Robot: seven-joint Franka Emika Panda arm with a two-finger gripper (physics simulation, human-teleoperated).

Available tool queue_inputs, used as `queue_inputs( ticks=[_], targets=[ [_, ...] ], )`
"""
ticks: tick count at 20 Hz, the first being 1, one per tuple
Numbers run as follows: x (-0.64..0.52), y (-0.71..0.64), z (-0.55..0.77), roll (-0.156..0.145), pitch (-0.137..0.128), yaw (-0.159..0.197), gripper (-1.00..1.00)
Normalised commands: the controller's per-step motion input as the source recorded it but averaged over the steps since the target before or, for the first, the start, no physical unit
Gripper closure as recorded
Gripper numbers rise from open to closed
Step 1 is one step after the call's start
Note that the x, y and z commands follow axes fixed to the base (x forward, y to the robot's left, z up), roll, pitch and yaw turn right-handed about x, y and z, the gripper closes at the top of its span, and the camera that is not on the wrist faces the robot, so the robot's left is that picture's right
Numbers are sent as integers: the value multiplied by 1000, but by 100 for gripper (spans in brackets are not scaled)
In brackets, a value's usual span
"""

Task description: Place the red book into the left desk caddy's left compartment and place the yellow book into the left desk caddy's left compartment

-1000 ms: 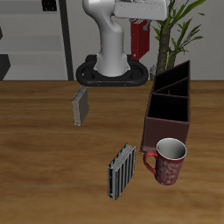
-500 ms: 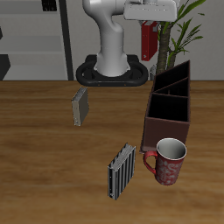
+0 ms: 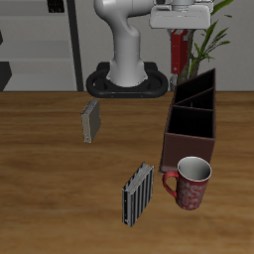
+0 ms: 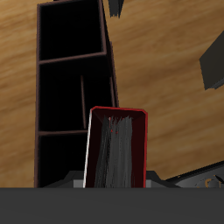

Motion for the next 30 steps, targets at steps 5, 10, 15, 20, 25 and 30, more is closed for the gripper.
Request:
queue_inputs(
  ticks=[5,10,15,20,25,30],
  targets=[
    [-44,352,-43,73,-4,26,100],
    [74,172,-67,53,13,17,100],
    [33,76,-53,19,11,4,100],
    [28,141,-55,22,7,7,100],
    [65,134,-79,5,17,4,100],
    [51,105,-72,-3,9,12,100]
  ],
)
